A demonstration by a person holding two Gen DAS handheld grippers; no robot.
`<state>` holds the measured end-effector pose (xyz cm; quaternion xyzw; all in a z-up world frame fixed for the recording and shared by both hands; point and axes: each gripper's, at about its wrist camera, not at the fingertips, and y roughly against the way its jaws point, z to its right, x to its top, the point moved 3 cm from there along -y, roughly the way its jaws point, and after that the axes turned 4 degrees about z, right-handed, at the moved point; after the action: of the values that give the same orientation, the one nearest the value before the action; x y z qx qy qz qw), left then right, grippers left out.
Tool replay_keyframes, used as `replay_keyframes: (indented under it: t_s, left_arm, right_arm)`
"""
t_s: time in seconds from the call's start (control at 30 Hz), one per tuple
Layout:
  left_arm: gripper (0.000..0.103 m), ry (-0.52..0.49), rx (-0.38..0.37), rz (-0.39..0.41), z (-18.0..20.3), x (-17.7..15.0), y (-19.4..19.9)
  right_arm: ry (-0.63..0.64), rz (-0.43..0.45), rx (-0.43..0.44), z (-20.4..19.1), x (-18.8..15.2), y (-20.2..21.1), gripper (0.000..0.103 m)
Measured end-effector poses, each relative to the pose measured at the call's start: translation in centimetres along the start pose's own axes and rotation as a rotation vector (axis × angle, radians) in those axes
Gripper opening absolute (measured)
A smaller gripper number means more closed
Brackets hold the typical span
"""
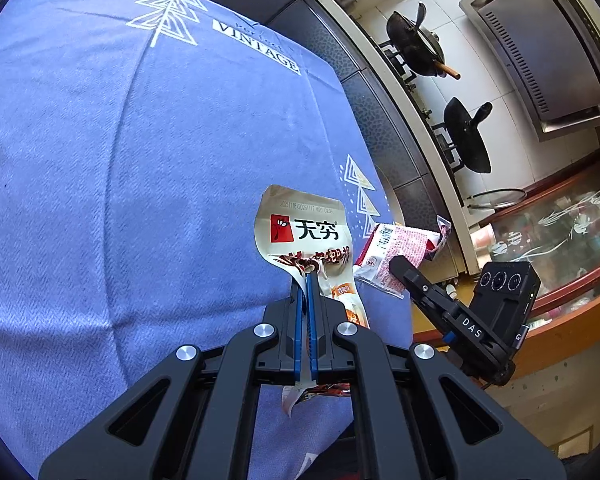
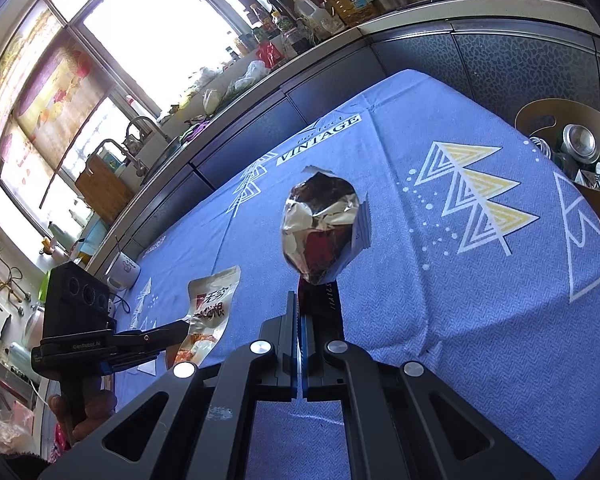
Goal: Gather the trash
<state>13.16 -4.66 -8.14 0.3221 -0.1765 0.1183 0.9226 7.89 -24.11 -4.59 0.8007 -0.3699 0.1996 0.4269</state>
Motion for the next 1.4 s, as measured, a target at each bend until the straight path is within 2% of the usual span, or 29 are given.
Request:
replay_keyframes:
  t_s: [0.3, 0.43, 0.5, 0.7, 0.83, 0.93, 0.97, 1.0, 1.03, 1.07, 1.1, 1.23, 1.4]
  left_arm:
    - [0.002, -0.095, -0.022, -0.05, 5.0, 1.8, -3.6]
    - [0.002, -0.153, -0.039, -0.087, 8.9, 3.8, -7.2]
    - [0.002, -0.183, -0.047, -0.11, 11.1, 4.9, -9.7]
    - [0.003, -0.293, -0.067, -0.208, 18.9, 8.0, -21.0]
    - [0.003, -0.344, -0.062, -0.263, 22.4, 8.9, -28.8]
    - [0.004, -0.351, -0.018, -0.283, 23.3, 9.5, -34.0]
    - [0.019, -0.348, 0.007, -0.291, 23.1, 9.6, -35.6]
    - [0.034, -0.339, 0.039, -0.311, 22.8, 9.5, -37.2]
    - [0.058, -0.33, 0.064, -0.319, 22.6, 9.5, -38.2]
    - [0.06, -0.326, 0.085, -0.317, 22.3, 9.5, -39.0]
    - [0.06, -0.333, 0.089, -0.324, 22.3, 9.4, -39.5]
    - [0.06, -0.368, 0.083, -0.305, 22.8, 9.2, -38.9]
    - [0.06, -0.368, 0.062, -0.255, 23.2, 9.2, -35.6]
  right_arm:
    - [-0.031, 0.065, -0.027, 2.8, 2.0, 2.4, 0.002]
    - [-0.051, 0.127, -0.064, 5.5, 4.0, 4.2, 0.002]
    - [-0.074, 0.171, -0.093, 7.8, 5.6, 5.5, 0.002]
    - [-0.107, 0.254, -0.212, 15.3, 11.0, 8.2, 0.002]
    - [-0.126, 0.243, -0.282, 20.5, 13.2, 7.6, 0.002]
    - [-0.149, 0.184, -0.31, 23.9, 13.8, 5.8, 0.004]
    - [-0.159, 0.158, -0.312, 24.9, 13.8, 5.1, 0.005]
    - [-0.173, 0.125, -0.319, 25.9, 13.7, 4.3, 0.008]
    - [-0.186, 0.103, -0.315, 26.5, 13.7, 3.7, 0.028]
    - [-0.198, 0.088, -0.307, 27.1, 13.6, 3.3, 0.059]
    - [-0.201, 0.09, -0.312, 27.4, 13.5, 3.2, 0.064]
    - [-0.187, 0.144, -0.32, 27.4, 13.5, 4.2, 0.064]
    - [-0.222, 0.252, -0.322, 26.9, 13.0, 6.8, 0.064]
